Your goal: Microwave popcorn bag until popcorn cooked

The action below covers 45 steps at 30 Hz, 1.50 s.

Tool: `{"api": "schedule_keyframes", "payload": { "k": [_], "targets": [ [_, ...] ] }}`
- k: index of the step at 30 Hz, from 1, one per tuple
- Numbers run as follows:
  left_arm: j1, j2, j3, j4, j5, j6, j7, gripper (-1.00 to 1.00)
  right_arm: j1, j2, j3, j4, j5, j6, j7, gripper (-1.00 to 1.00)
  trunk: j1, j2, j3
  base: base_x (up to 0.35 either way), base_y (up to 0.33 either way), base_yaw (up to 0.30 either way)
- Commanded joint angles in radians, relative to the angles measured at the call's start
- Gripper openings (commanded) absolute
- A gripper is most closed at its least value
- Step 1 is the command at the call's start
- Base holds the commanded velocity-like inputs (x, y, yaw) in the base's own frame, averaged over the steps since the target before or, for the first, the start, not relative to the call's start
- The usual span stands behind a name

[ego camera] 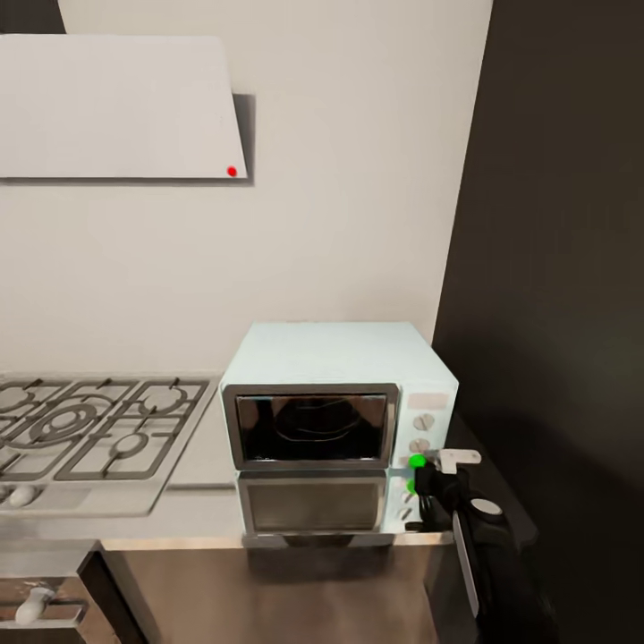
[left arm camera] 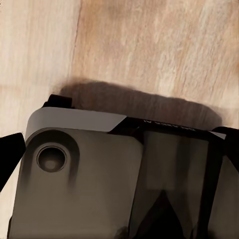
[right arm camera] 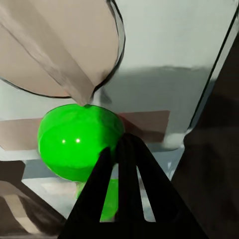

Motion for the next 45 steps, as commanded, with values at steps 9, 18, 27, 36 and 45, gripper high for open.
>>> {"api": "schedule_keyframes", "payload": {
  "k": [9,18,27,36,45],
  "targets": [
    [-0.001,-0.002,-0.009,0.003,0.009,-0.004,-0.003,1.00,-0.033,0.002,0.007,0.031,-0.008,0.008,0.016,-1.00,0.000,-0.001,-0.001,-0.341,0.000,0.000],
    [-0.001,-0.002,-0.009,0.003,0.008,-0.004,-0.003,1.00,-0.033,0.002,0.008,-0.011,-0.007,0.017,0.020,-1.00,0.000,-0.001,-0.001,-0.344,0.000,0.000],
    [-0.001,-0.002,-0.009,0.003,0.009,-0.004,-0.003,1.00,-0.033,0.002,0.008,-0.021,-0.006,0.020,0.022,-1.00,0.000,-0.001,-0.001,-0.344,0.000,0.000],
    [-0.001,0.000,-0.006,0.002,0.014,-0.003,-0.002,1.00,-0.037,-0.061,-0.001,0.543,-0.010,-0.108,-0.014,-1.00,0.000,-0.001,-0.001,-0.126,0.000,0.000],
    [-0.001,-0.002,-0.006,0.003,0.015,-0.002,0.007,1.00,-0.037,-0.288,0.001,1.298,-0.014,-0.467,-0.025,-1.00,0.000,-0.001,-0.001,0.000,0.000,0.000]
  ]
}}
